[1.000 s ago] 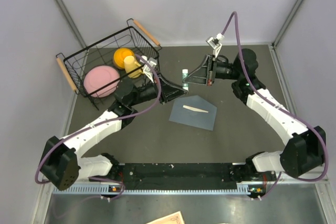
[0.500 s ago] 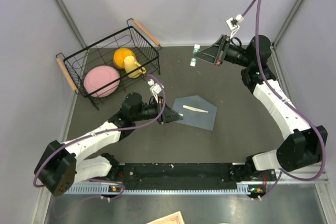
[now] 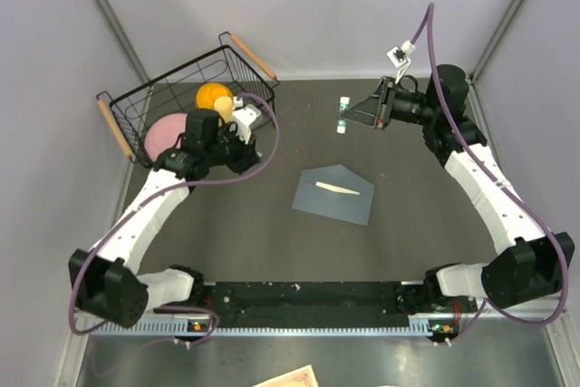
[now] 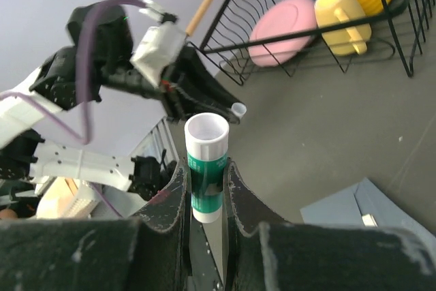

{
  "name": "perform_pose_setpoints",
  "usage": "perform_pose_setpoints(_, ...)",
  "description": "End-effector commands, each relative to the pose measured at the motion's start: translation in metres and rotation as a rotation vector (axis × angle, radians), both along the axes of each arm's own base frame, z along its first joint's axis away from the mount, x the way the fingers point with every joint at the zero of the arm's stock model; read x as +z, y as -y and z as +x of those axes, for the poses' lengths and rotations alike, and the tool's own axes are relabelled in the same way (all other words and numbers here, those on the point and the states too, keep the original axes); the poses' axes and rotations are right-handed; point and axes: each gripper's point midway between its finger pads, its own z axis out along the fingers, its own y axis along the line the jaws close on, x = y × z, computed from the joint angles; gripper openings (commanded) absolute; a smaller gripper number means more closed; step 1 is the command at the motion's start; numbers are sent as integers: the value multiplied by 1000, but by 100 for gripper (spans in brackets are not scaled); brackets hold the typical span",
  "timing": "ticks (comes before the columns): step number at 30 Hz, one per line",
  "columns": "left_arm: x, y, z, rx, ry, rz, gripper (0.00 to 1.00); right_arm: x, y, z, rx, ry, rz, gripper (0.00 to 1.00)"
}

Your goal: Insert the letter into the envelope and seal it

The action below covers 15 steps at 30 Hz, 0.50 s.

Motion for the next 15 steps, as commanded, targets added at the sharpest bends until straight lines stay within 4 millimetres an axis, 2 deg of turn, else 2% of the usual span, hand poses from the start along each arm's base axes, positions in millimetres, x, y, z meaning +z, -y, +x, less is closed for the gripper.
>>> perform_pose_setpoints(1,-93,-67,-24,-47,-185,417,0,-20,7,-10,4,12,-62,0)
perform_pose_setpoints(9,-155,-89,-12,9,-280,548,0,-36,7,-7,7,-23,-79,0)
perform_pose_setpoints(12,-171,-90,-7,-2,-305,575,0,-40,7,-7,9,-31,-84,0)
perform_pose_setpoints(15,-177,-84,-5,-10,-339,551,0,-44,7,-7,14,-37,-90,0)
